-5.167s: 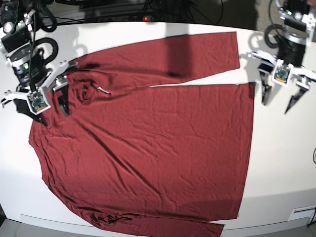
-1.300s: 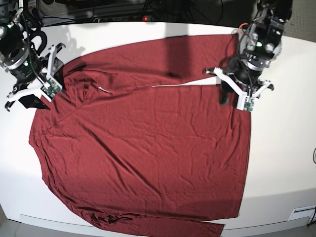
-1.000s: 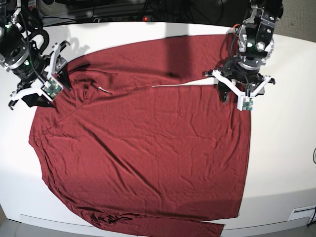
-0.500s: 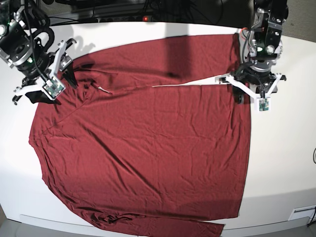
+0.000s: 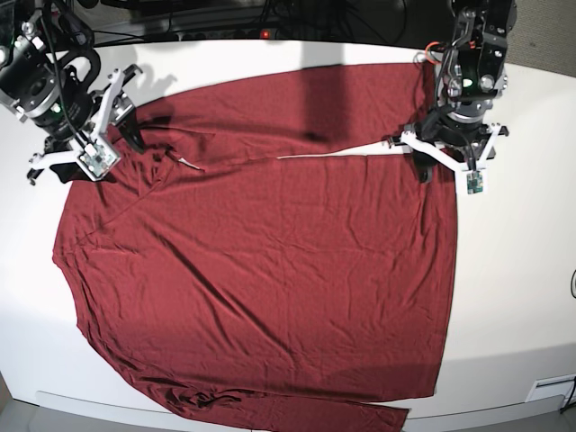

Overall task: Fold the T-shirt properly
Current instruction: 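Close both grippers on the shoulder edges of the red shirt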

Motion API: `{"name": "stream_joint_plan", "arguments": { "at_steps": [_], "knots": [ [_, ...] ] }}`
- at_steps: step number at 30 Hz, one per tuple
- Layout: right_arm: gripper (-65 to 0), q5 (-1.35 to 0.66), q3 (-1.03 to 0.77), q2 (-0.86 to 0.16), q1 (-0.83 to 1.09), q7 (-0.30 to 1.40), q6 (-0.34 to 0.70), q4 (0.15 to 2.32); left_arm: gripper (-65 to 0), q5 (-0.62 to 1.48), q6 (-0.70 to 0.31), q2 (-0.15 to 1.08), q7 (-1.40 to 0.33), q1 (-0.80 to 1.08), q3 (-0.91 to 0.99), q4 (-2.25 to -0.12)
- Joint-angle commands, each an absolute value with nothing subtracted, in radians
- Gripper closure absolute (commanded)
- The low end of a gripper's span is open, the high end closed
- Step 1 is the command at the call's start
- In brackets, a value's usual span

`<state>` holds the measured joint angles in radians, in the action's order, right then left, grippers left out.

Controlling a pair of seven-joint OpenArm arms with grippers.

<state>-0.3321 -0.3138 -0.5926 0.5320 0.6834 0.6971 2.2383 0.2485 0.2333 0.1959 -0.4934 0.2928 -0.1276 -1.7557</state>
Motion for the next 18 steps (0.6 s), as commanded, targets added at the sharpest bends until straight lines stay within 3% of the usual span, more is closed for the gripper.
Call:
{"name": "stream_joint_plan", "arguments": {
  "at_steps": [1, 18],
  "knots": [
    [-32.7, -0.346, -0.322, -0.607, 0.529, 0.675, 0.692, 2.254, -33.3, 0.244, 0.232, 0.197, -0.461, 0.285, -0.124, -1.769],
    [-32.7, -0.348, -0.322, -0.607, 0.529, 0.675, 0.692, 2.254, -33.3, 0.244, 0.232, 0.196, -0.392, 0.282, -0.124, -1.694]
  ]
}}
